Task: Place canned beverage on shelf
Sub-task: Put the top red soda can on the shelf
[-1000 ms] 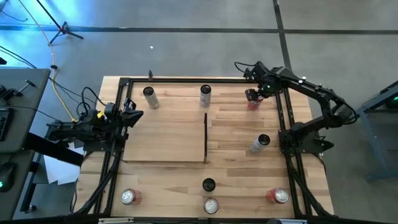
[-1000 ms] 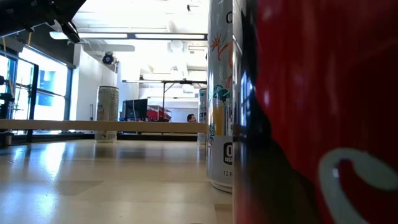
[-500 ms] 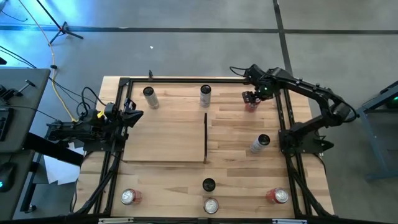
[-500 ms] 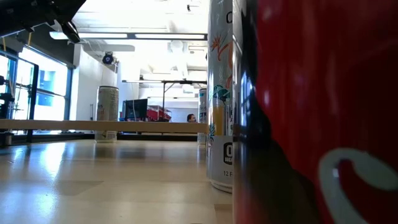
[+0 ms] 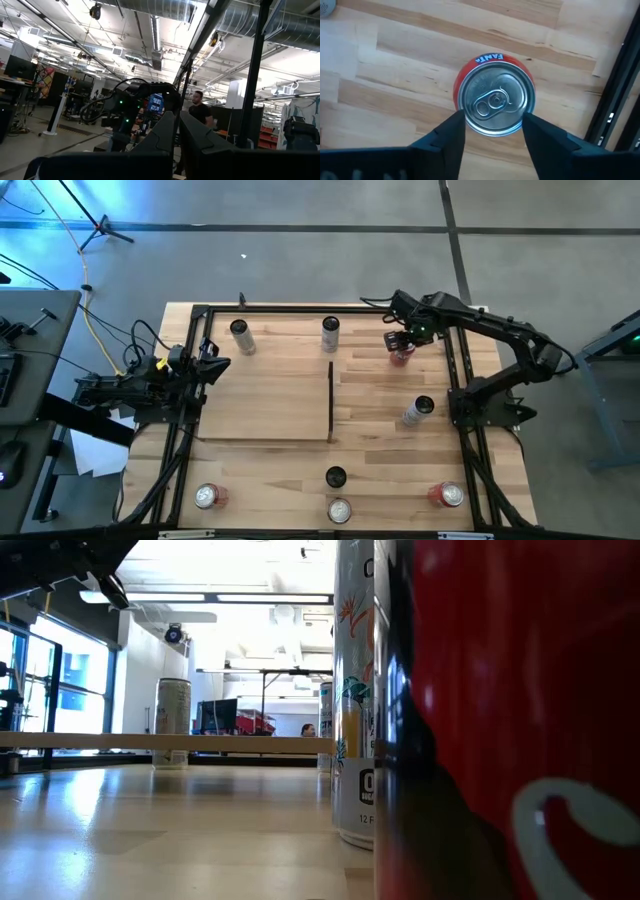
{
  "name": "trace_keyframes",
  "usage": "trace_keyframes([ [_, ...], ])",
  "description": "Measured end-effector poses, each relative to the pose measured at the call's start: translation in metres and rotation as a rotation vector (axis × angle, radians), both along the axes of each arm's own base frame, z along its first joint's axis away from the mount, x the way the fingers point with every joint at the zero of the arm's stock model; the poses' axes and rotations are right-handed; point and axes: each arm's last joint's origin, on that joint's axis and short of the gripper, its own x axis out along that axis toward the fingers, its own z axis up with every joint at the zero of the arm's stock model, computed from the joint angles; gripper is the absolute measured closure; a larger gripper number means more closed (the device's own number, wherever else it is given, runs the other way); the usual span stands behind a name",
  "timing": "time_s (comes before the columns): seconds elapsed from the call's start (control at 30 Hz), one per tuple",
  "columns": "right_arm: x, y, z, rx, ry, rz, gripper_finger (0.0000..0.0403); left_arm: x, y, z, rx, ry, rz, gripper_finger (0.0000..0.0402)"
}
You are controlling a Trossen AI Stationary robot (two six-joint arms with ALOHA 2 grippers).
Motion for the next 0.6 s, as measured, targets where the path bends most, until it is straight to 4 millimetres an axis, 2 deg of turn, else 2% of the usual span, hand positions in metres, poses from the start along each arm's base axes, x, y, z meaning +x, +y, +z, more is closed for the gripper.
trace_keyframes([
  [0.17, 0.0008, 0.0006, 0.0004, 0.018, -0.013, 0.070, 0.0226, 0.0000, 0.0000, 0.0001, 0.000, 0.000, 0.000, 0.0394],
  [0.47, -0.0007, 0.0009, 0.0008, 0.011, 0.002, 0.021, 0.0128, 0.0000, 0.0000, 0.0000, 0.000, 0.000, 0.000, 0.0394],
  [0.6, -0.0002, -0.0003, 0.0011, -0.014, 0.004, 0.016, 0.0100, 0.0000, 0.0000, 0.0000, 0.000, 0.000, 0.000, 0.0394],
])
